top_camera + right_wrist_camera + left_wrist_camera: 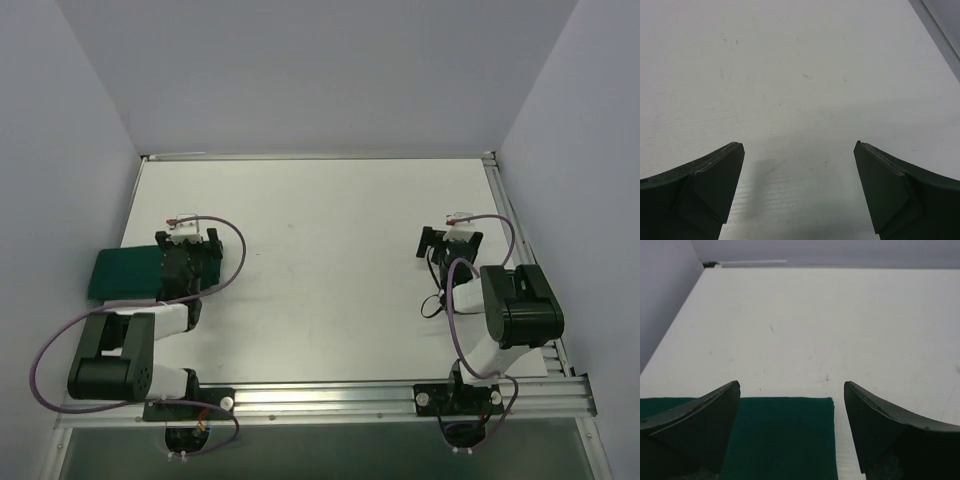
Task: Open and lay out the surgical kit
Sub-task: Move the surgical kit at the center of the board.
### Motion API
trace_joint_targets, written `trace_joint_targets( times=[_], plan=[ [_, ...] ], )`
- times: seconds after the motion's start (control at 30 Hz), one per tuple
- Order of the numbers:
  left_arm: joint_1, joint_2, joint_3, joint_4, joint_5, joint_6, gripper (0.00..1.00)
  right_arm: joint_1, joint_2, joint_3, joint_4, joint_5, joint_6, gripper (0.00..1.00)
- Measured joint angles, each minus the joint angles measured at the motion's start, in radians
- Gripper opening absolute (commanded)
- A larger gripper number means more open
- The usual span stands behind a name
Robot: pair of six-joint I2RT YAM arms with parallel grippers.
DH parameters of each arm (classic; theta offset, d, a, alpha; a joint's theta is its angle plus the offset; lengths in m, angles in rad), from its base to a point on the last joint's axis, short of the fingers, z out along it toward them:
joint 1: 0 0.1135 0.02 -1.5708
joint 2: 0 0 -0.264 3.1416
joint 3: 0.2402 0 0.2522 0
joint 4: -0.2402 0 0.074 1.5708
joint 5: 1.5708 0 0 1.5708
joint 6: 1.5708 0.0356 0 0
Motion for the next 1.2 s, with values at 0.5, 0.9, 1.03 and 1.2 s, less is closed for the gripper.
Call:
trace_joint_targets(
  times=[0.5, 0.9, 1.03, 1.2],
  plan=[
    [-0.098, -0.663, 0.173, -0.683, -0.465, -0.293, 0.94, 0.185, -0.175, 0.195, -0.335, 0.306, 0.064, 1.0],
    [-0.072, -0.743, 0.46, -1.382, -0.319, -0.612, 0.94, 0.145, -0.119, 0.518, -0.768, -0.171, 0.332, 1.0],
    [-0.071, -0.805, 0.46, -1.469, -0.292, -0.693, 0.94, 0.262, 0.032, 0.676, -0.849, -0.266, 0.381, 1.0],
    [-0.069, -0.783, 0.505, -1.604, -0.295, -0.768, 0.96, 0.476, 0.194, 0.884, -0.869, -0.37, 0.418, 0.93]
  ],
)
